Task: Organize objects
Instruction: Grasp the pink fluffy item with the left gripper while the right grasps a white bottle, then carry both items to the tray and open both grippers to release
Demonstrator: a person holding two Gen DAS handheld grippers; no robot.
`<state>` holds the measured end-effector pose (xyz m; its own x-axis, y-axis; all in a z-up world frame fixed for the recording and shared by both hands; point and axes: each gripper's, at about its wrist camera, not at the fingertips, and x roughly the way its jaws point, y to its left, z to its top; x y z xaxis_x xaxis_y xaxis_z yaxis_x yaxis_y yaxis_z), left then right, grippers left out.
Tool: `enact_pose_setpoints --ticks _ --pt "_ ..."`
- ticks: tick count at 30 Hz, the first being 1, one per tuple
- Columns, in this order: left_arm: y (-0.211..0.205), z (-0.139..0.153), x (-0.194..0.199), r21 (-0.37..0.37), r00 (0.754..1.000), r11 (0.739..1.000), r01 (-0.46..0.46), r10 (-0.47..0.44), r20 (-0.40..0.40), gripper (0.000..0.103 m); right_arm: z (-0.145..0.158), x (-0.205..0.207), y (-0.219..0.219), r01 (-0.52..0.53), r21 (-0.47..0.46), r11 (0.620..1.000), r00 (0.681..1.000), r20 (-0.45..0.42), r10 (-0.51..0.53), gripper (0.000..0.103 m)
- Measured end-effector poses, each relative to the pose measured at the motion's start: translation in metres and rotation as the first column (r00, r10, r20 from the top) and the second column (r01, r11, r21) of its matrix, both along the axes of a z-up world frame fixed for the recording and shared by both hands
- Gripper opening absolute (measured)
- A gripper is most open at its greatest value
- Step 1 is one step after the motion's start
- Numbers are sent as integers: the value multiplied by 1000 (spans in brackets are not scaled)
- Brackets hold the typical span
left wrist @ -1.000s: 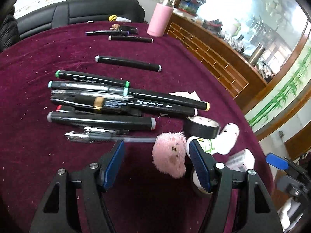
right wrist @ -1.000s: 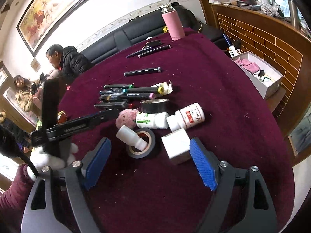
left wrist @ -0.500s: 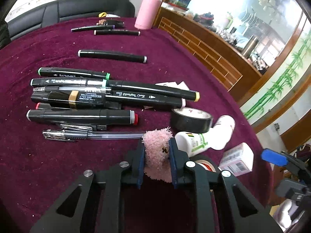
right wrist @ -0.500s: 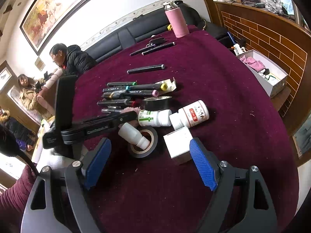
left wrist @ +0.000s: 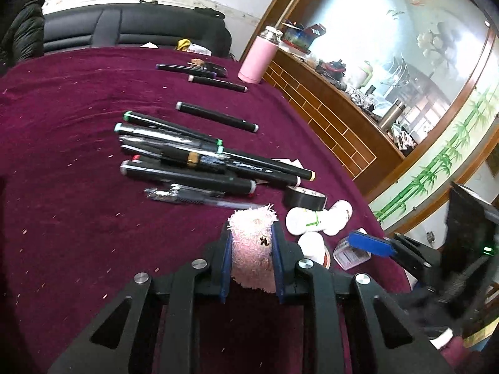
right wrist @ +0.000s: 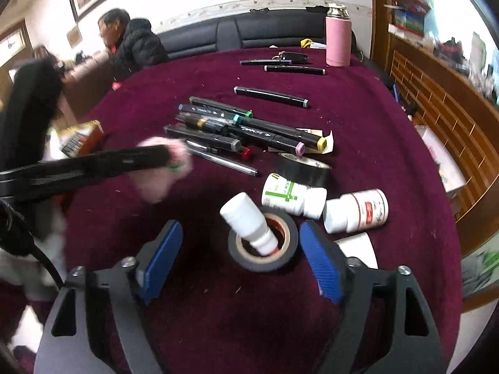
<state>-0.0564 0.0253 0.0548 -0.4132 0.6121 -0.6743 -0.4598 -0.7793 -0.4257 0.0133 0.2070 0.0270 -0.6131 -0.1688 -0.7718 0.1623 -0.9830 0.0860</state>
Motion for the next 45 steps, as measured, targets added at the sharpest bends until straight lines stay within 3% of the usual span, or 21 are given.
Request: enact_pose_setpoints --ticks 2,4,6,11,17,22,28,33,37,42,45 --pt "-10 0 4 4 1000 1000 -9 9 0 18 -8 -7 -7 8 50 999 1000 14 -9 59" --pt "-21 0 8 9 1000 1000 -27 27 0 18 -13 -13 -11 10 94 995 1000 28 -13 32" --pt "-31 0 11 22 999 999 -38 38 4 18 -20 -16 -13 15 130 991 999 45 -21 25" --pt "-57 5 22 46 997 996 -76 76 -1 19 -13 -11 -2 40 73 997 998 44 -43 24" --pt "-114 22 42 93 987 983 -158 161 -19 19 17 0 -4 29 -16 999 1000 8 -29 24" --pt "-187 45 67 108 958 956 -273 280 -57 19 47 7 -39 -76 -102 992 997 -18 74 24" --pt "-271 54 84 19 908 911 -411 411 -84 19 66 5 -116 -271 -225 936 962 -18 274 24" --pt "-315 37 74 -51 882 880 -472 470 -47 19 62 -8 -193 -391 -334 858 905 30 424 24" --pt "-330 13 55 -104 886 881 -462 464 0 19 45 -19 -256 -442 -356 823 858 100 504 24" --pt "-328 -15 32 -141 894 891 -431 443 71 19 13 -36 -312 -432 -303 849 836 218 503 25" --pt "-324 -27 21 -153 901 903 -402 420 110 20 -1 -45 -324 -408 -269 873 840 264 474 25"
